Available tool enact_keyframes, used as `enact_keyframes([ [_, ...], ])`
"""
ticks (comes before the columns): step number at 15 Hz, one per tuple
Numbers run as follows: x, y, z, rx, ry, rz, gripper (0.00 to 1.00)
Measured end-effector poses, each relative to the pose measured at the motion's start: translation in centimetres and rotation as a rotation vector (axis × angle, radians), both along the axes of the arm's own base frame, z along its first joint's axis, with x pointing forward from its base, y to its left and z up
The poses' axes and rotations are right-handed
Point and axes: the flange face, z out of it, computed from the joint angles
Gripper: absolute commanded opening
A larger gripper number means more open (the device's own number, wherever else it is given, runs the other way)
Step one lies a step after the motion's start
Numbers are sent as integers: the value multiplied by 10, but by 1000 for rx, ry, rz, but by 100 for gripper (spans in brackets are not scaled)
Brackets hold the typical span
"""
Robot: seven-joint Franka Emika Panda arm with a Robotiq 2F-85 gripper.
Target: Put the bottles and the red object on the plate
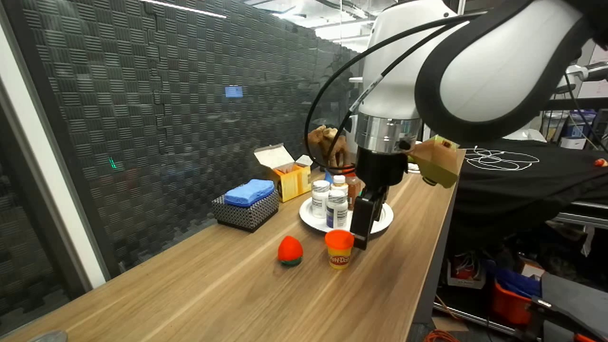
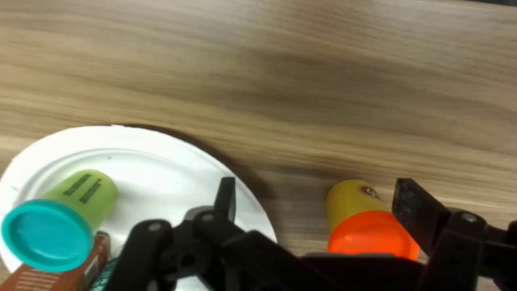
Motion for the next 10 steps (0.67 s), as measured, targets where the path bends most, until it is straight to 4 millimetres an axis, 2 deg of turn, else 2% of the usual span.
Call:
enact_keyframes([
  [6,15,33,-19,16,31,61,99],
  [7,17,36,-22,17,35,65,74],
  [9,21,39,-26,19,40,69,71],
  [10,22,40,-28,19,41,70,61],
])
